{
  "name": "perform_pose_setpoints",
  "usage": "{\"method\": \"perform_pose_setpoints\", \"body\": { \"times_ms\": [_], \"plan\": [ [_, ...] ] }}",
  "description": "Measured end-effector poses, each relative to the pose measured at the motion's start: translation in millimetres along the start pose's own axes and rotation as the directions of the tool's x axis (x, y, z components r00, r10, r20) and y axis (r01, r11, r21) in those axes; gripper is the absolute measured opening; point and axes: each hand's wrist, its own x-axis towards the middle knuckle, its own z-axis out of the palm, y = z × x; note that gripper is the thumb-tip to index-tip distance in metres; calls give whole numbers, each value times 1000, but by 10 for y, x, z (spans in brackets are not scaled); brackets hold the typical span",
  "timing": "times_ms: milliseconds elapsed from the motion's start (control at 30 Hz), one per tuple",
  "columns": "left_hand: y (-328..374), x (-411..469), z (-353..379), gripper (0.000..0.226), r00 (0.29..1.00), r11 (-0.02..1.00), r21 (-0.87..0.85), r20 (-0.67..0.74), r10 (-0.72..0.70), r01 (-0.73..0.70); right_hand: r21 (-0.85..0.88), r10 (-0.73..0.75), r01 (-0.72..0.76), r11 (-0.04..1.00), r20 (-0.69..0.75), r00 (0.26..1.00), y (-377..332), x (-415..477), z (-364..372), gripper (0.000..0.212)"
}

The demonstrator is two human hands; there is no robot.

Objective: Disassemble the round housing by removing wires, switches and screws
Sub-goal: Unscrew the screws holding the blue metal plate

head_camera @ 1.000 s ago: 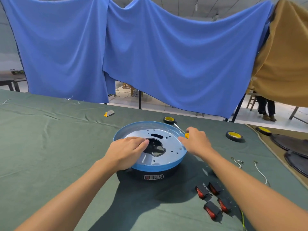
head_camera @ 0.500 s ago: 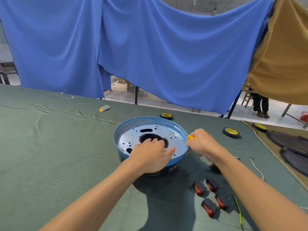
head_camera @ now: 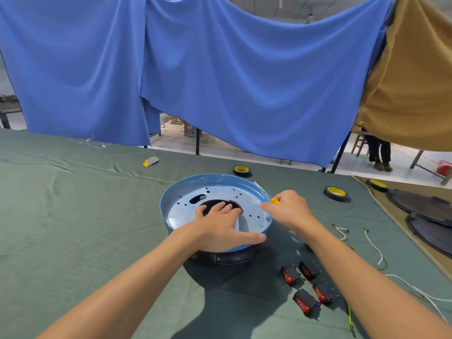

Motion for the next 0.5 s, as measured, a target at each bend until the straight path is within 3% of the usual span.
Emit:
{"method": "perform_pose_setpoints", "body": {
  "times_ms": [133,267,367,500],
  "plan": [
    [198,87,103,103,991,992,-35,-60,-123,121,138,62,-74,988,86,994,63,-215,-42,30],
    [416,139,182,91,973,976,-120,-119,-198,184,91,26,-31,995,54,998,1,-190,-45,32],
    [433,124,129,84,981,970,-187,-82,-176,158,47,-11,5,999,135,991,-52,-90,-119,42],
    [181,76,-17,89,999,998,-46,-35,-32,30,36,-46,38,999,248,968,-72,-30,-233,42]
  ]
}}
